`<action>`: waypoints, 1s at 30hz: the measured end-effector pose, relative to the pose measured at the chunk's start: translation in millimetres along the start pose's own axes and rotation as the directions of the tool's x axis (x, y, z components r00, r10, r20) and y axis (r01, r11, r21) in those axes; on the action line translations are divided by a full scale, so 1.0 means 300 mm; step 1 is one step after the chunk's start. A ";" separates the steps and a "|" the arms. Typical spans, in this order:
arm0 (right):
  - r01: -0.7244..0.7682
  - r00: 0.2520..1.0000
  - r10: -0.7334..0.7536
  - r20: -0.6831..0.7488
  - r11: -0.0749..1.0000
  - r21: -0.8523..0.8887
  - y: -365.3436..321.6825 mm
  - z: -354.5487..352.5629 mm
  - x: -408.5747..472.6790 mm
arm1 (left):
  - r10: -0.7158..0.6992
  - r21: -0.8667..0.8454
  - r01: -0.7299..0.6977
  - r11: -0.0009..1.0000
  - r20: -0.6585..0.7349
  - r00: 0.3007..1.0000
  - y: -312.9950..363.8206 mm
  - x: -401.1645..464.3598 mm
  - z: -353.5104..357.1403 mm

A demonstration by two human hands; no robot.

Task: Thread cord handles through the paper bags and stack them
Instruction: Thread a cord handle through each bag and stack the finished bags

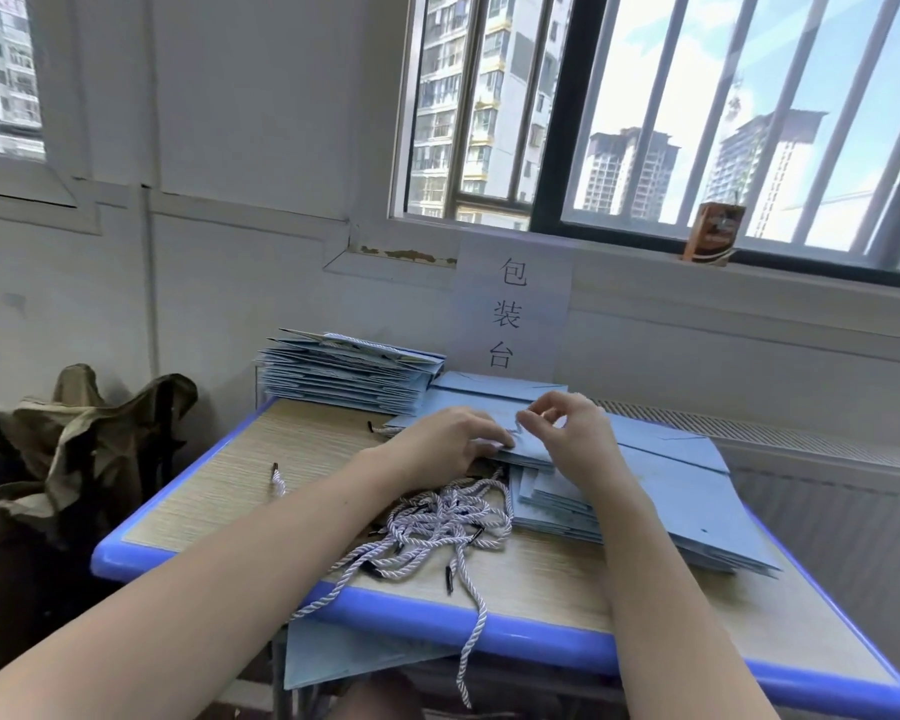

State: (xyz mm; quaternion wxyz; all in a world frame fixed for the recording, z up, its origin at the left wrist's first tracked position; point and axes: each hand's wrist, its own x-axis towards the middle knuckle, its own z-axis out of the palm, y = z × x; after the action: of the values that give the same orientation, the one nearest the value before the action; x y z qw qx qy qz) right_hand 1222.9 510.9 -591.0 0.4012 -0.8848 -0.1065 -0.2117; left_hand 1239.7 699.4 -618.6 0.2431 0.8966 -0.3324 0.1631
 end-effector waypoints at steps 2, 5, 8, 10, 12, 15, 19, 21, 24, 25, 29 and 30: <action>-0.001 1.000 0.000 0.028 1.000 0.025 -0.002 0.000 -0.006 | 0.008 0.012 -0.007 1.000 -0.032 0.999 0.002 -0.004 0.001; -0.021 0.997 0.018 0.072 0.998 0.052 0.000 0.001 -0.010 | 0.029 0.041 -0.025 0.999 -0.107 0.994 0.009 -0.005 0.000; -0.044 0.994 0.042 0.103 0.999 0.024 0.003 0.000 -0.014 | 0.031 0.057 -0.023 0.998 -0.150 0.988 0.016 -0.008 -0.006; -0.038 0.993 0.039 0.111 0.999 -0.012 0.006 0.006 -0.010 | 0.013 0.058 -0.004 0.998 -0.156 0.988 0.019 -0.011 -0.013; -0.019 0.992 0.028 0.125 0.997 -0.070 0.008 0.012 -0.007 | -0.003 0.064 0.013 0.998 -0.148 0.989 0.022 -0.012 -0.017; -0.002 0.988 0.019 0.151 0.993 -0.117 0.010 0.015 -0.004 | -0.012 0.070 0.021 0.997 -0.133 0.991 0.026 -0.012 -0.021; 0.004 0.985 0.004 0.171 0.999 -0.046 0.006 0.013 -0.006 | -0.031 0.061 0.039 0.997 -0.126 0.991 0.027 -0.014 -0.023; -0.005 0.984 0.009 0.177 1.000 -0.021 0.008 0.013 -0.010 | -0.029 0.069 0.038 0.997 -0.120 0.992 0.029 -0.016 -0.024; -0.007 0.982 0.009 0.188 1.000 -0.013 0.012 0.018 -0.010 | -0.029 0.074 0.038 0.997 -0.117 0.993 0.031 -0.018 -0.025; -0.002 0.982 0.008 0.190 1.000 -0.031 0.012 0.021 -0.009 | -0.028 0.076 0.038 0.996 -0.118 0.993 0.032 -0.018 -0.024; 0.034 0.982 -0.005 0.187 0.987 -0.154 0.014 0.030 -0.002 | -0.028 0.100 0.041 0.994 -0.122 0.992 0.036 -0.019 -0.025; 0.042 0.981 -0.009 0.193 0.985 -0.170 0.015 0.030 0.000 | -0.030 0.103 0.043 0.994 -0.123 0.992 0.037 -0.019 -0.026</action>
State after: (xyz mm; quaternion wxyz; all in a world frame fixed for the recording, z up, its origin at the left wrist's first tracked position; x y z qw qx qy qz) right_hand 1227.1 514.8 -599.4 0.3079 -0.9311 -0.1371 -0.1393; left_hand 1226.9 699.3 -611.2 0.2179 0.9026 -0.2912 0.2301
